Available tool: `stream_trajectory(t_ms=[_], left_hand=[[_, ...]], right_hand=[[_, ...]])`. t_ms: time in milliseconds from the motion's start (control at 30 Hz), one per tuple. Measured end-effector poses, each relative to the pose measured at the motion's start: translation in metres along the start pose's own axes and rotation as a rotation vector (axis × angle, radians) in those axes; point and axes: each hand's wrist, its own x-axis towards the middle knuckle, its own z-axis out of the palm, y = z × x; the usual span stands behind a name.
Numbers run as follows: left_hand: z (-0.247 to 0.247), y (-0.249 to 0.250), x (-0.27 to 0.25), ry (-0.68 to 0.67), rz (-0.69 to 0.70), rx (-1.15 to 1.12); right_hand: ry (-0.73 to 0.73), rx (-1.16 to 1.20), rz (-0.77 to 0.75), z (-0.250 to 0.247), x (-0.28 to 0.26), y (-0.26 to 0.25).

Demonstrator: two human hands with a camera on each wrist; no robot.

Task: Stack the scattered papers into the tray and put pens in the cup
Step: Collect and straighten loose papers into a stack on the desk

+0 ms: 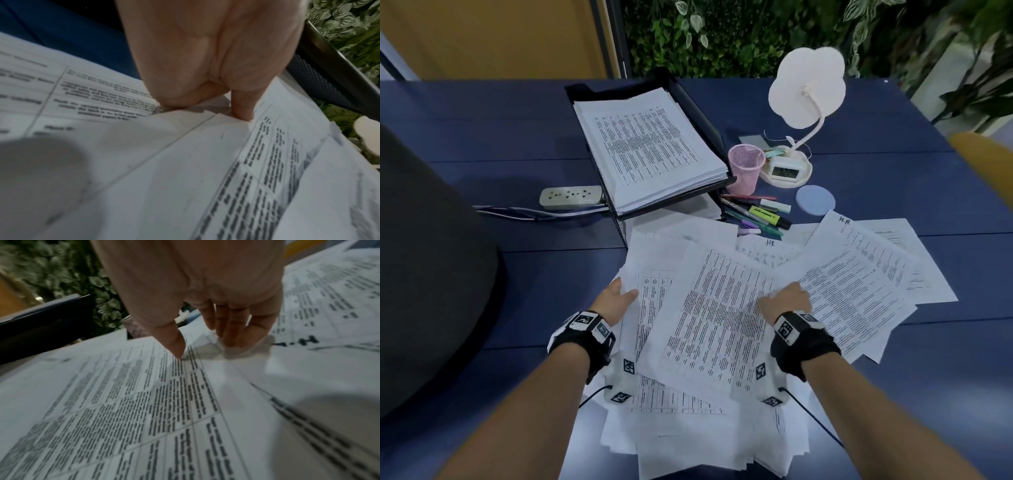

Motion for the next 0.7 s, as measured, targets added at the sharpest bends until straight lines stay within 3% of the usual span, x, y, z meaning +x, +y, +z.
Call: stream_trajectory(t_ms=[67,267,367,467,600,700], left_hand=[[0.004,0.012,-0.011,-0.029,0.033,-0.044],[0.039,0.05,-0.047,-0.116,0.094,0.11],[0.057,0.049,-0.05,-0.073,0.152,0.164],[0.058,0.044,-0.05,-0.028,0.191,0.035],[0.041,0.054,-0.052,-0.002,0.282,-0.285],[0.031,0.077,-0.06,0.068,0.373,-0.571]], right_hand=[[-0.051,0.075,0.032,0.0,0.008,0.009],[-0.114,0.121,-0.152,-0.001,0.015,0.02],[-0.142,0.161,-0.209,-0.002,0.012,0.019],[-0.133,0.255,-0.199,-0.003,0.007,0.022],[-0.045,0.633,-0.152,-0.014,-0.003,0.02],[-0.208,0.837,-0.248,-0.028,-0.021,0.005]])
